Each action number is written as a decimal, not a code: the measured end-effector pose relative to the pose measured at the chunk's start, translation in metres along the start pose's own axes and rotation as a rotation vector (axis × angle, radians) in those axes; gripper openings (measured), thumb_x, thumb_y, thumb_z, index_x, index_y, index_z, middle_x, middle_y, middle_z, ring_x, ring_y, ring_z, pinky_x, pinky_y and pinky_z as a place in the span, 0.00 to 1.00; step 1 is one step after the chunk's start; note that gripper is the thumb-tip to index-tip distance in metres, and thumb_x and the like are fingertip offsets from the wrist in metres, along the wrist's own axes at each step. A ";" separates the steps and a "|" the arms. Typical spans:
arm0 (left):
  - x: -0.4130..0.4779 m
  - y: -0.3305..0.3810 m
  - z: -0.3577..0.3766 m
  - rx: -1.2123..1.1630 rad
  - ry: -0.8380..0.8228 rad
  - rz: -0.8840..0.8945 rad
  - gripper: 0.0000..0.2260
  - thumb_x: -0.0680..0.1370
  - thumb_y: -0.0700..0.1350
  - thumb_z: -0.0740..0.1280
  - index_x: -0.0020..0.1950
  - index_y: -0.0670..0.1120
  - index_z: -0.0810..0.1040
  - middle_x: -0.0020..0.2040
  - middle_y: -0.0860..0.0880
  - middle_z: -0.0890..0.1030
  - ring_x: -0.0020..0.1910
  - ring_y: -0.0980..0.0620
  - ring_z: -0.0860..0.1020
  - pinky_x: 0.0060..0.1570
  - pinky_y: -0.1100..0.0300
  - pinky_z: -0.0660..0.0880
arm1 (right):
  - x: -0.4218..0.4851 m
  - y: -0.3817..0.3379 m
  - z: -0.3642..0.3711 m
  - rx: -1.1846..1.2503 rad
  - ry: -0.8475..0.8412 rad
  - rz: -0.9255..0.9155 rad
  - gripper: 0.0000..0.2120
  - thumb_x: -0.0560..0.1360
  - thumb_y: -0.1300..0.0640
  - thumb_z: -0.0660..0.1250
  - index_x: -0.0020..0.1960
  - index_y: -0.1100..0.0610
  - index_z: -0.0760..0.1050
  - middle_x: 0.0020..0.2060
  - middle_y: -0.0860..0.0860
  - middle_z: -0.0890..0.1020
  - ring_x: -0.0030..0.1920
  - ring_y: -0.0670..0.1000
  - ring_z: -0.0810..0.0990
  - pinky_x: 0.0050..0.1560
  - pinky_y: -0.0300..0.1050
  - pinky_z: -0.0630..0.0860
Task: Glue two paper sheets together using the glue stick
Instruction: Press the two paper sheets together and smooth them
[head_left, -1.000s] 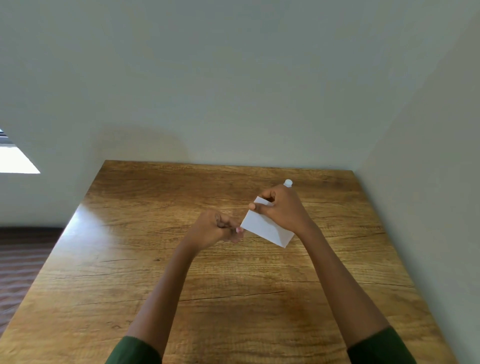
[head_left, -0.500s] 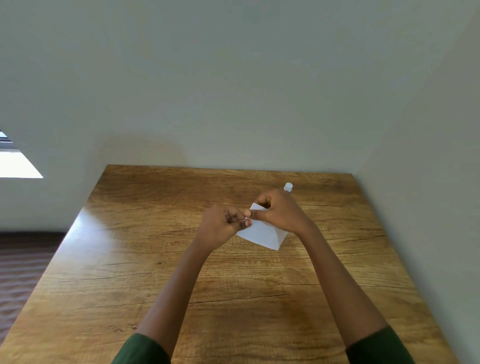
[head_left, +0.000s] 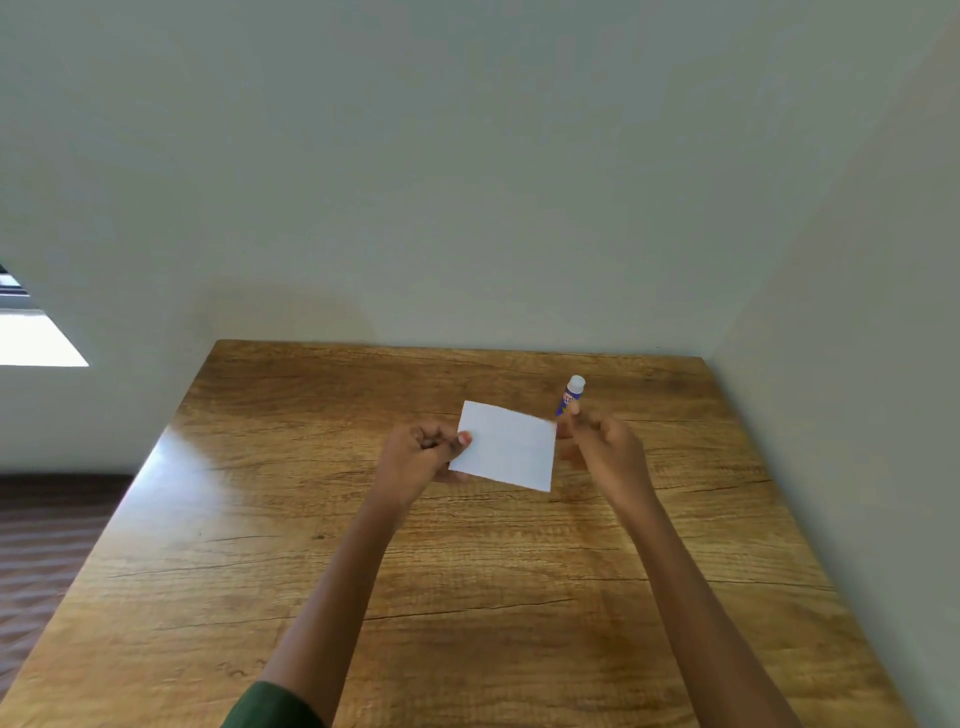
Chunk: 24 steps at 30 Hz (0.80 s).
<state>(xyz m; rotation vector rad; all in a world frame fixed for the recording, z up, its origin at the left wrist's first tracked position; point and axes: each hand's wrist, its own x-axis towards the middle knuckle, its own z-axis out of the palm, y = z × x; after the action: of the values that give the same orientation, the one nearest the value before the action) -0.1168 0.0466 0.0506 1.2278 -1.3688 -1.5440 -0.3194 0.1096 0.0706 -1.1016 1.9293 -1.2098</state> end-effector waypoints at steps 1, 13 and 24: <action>0.000 -0.001 0.000 -0.012 0.005 -0.012 0.04 0.73 0.39 0.70 0.41 0.38 0.81 0.39 0.47 0.82 0.34 0.53 0.83 0.32 0.58 0.81 | -0.003 0.002 0.001 0.038 -0.027 0.046 0.11 0.76 0.45 0.64 0.49 0.52 0.77 0.43 0.48 0.83 0.41 0.45 0.82 0.36 0.34 0.78; 0.002 -0.008 -0.010 -0.023 0.079 -0.130 0.08 0.75 0.44 0.69 0.50 0.42 0.81 0.44 0.43 0.85 0.37 0.49 0.84 0.35 0.58 0.82 | -0.003 0.015 0.027 0.087 -0.037 0.046 0.16 0.69 0.59 0.75 0.54 0.53 0.74 0.34 0.50 0.85 0.40 0.45 0.84 0.40 0.36 0.76; 0.020 -0.013 -0.020 0.111 0.235 -0.161 0.06 0.73 0.38 0.71 0.48 0.38 0.82 0.40 0.42 0.84 0.38 0.46 0.84 0.42 0.52 0.82 | 0.015 0.017 0.052 -0.092 -0.015 0.024 0.08 0.67 0.60 0.76 0.43 0.61 0.79 0.32 0.54 0.83 0.32 0.51 0.84 0.37 0.48 0.83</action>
<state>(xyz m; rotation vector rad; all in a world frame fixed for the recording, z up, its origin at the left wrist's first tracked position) -0.1023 0.0244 0.0345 1.5676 -1.2408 -1.3924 -0.2898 0.0790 0.0329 -1.1277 1.9982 -1.1063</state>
